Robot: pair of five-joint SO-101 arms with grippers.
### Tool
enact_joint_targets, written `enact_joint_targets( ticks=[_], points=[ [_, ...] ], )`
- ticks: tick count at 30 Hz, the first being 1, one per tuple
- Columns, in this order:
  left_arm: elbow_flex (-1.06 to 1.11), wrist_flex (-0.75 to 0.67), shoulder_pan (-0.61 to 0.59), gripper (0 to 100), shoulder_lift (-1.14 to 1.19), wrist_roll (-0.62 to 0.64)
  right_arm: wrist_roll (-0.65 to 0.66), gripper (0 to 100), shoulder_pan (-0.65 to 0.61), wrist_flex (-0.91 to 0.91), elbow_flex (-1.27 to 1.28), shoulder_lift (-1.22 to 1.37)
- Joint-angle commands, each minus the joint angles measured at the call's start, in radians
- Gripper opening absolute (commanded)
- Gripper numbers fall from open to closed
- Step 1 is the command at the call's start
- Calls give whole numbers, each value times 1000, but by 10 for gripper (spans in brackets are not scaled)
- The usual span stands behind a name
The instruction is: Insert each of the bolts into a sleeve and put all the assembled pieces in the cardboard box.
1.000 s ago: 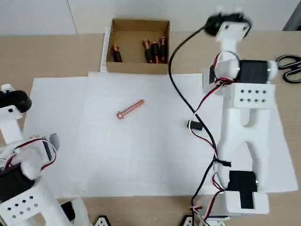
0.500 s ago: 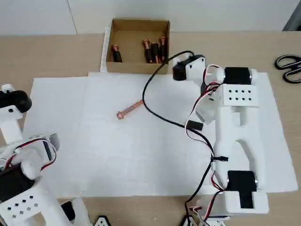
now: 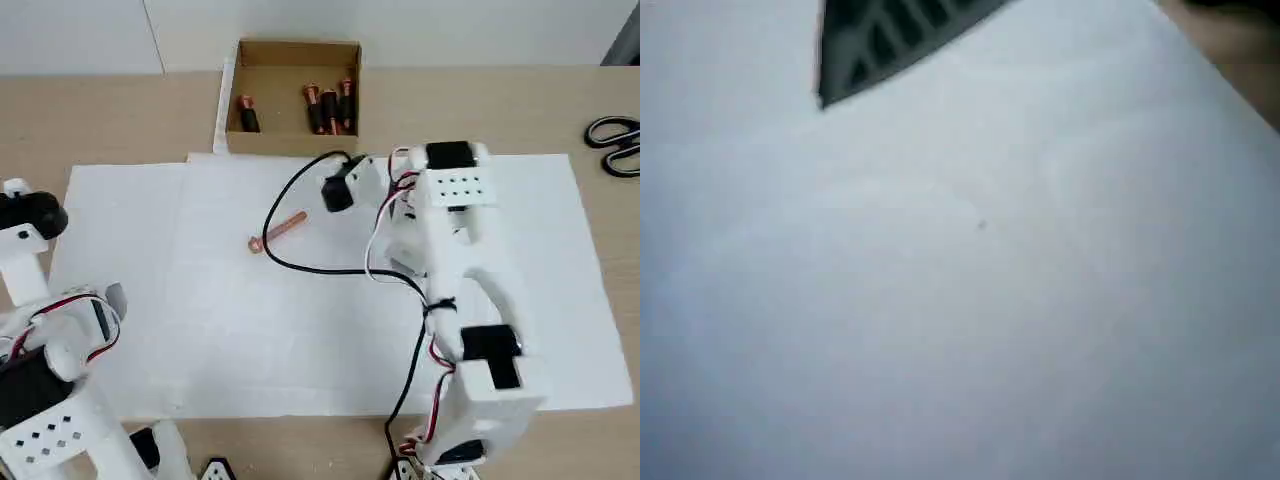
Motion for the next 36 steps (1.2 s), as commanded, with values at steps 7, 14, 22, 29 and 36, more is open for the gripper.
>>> enact_joint_targets(
  ticks=[7, 14, 22, 29, 36],
  points=[
    [-1, 0, -5, 233, -9, -3, 28, 209, 1, -13, -46, 102],
    [-1, 0, -5, 233, -9, -3, 28, 209, 2, -64, -46, 154],
    [-1, 0, -5, 233, -9, -3, 28, 209, 2, -77, -51, 231],
    [-1, 0, -5, 233, -9, -3, 28, 190, 4, -84, -51, 259],
    [-1, 0, -5, 233, -9, -3, 21, 27, 7, -74, -51, 255]
  ],
)
